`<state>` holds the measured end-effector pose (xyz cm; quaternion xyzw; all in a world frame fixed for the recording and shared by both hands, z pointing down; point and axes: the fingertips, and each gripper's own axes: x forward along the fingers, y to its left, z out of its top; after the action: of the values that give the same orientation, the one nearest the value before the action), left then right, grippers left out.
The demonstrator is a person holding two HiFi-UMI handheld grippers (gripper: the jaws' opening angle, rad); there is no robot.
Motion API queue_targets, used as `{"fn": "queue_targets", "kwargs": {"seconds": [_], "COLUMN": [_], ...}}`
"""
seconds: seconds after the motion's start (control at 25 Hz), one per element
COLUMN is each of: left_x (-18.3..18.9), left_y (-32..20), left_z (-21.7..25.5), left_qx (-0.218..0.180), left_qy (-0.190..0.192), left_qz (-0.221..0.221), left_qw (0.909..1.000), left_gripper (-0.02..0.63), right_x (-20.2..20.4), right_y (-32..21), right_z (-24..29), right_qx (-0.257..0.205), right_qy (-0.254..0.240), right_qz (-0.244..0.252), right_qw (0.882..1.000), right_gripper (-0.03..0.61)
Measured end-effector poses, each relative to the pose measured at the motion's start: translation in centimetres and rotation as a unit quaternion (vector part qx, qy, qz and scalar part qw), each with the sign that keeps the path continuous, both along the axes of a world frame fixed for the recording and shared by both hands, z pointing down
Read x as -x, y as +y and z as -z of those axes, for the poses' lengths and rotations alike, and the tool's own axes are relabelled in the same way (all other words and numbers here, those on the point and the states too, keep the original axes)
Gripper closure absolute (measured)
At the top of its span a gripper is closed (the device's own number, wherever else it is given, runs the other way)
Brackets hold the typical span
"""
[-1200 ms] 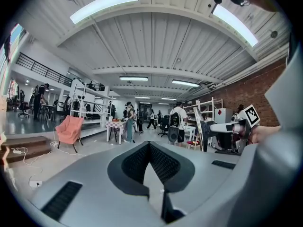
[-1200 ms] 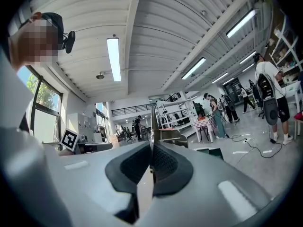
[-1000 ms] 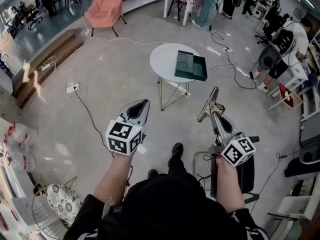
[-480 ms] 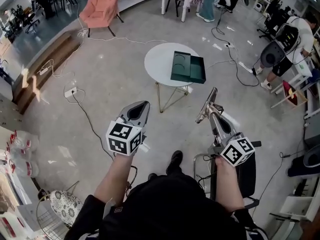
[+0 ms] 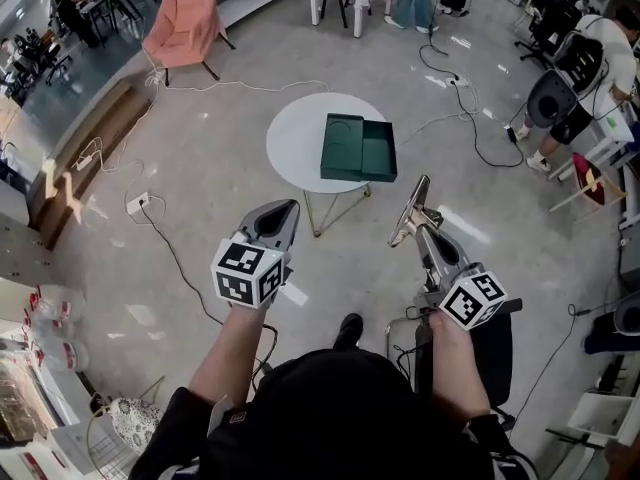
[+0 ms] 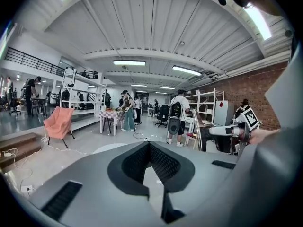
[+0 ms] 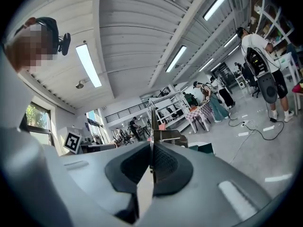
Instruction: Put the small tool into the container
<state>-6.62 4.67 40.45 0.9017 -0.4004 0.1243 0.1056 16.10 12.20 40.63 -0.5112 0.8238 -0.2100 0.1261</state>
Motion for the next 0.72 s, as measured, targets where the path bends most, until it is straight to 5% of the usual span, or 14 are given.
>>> {"fn": "queue_targets", "kwargs": {"seconds": [0.72], "left_x": [-6.3], "left_y": [-9.6], "left_z": [-1.9], "left_qx": [0.01], "left_qy": [0.008], "left_qz": [-0.022], "left_qw": [0.9997], "left_gripper": [0.607], "right_x": [-6.2], "right_y": [-8.1], "right_z": [-1.8], "right_qx": [0.021], "right_qy": [-0.006], "right_qz": [-0.012], "right_qw": [1.0], "right_gripper": [0.566]}}
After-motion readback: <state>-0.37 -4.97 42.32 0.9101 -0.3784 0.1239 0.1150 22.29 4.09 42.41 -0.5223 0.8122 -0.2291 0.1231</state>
